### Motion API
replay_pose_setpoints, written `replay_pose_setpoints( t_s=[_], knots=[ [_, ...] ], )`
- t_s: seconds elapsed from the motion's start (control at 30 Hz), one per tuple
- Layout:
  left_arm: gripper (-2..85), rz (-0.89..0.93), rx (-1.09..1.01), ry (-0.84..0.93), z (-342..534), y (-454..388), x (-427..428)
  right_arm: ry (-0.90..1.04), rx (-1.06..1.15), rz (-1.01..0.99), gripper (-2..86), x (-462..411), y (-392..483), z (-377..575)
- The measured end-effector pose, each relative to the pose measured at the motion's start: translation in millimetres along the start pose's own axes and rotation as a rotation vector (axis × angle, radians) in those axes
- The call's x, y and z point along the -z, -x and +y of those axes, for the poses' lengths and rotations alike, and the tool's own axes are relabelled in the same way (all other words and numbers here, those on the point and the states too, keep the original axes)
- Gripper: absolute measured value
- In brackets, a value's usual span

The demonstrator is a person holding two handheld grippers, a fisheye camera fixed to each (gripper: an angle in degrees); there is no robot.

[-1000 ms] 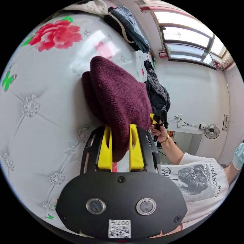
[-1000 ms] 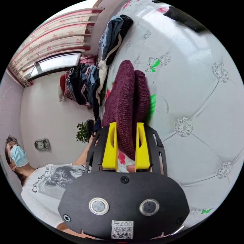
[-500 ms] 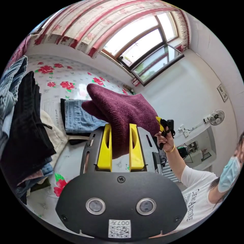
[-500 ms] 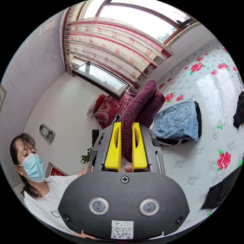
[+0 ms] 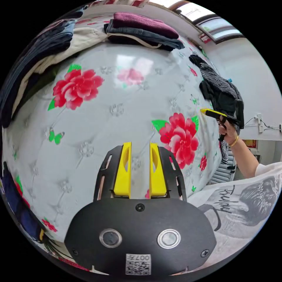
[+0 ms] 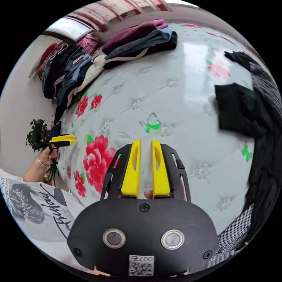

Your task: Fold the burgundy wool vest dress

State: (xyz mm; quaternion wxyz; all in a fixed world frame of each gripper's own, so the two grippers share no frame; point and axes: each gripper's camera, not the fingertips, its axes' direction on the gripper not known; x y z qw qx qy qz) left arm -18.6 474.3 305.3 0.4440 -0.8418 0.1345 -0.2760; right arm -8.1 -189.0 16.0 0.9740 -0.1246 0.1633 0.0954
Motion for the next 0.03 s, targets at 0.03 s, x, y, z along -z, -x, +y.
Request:
replay_pose_setpoints(
  t_s=[0.03],
  knots=[
    [9.6, -0.014, 0.009, 0.008, 10.3, -4.9, -0.9, -0.071, -0.072, 0.072, 9.0, 32.6, -25.8, 30.9]
  ],
)
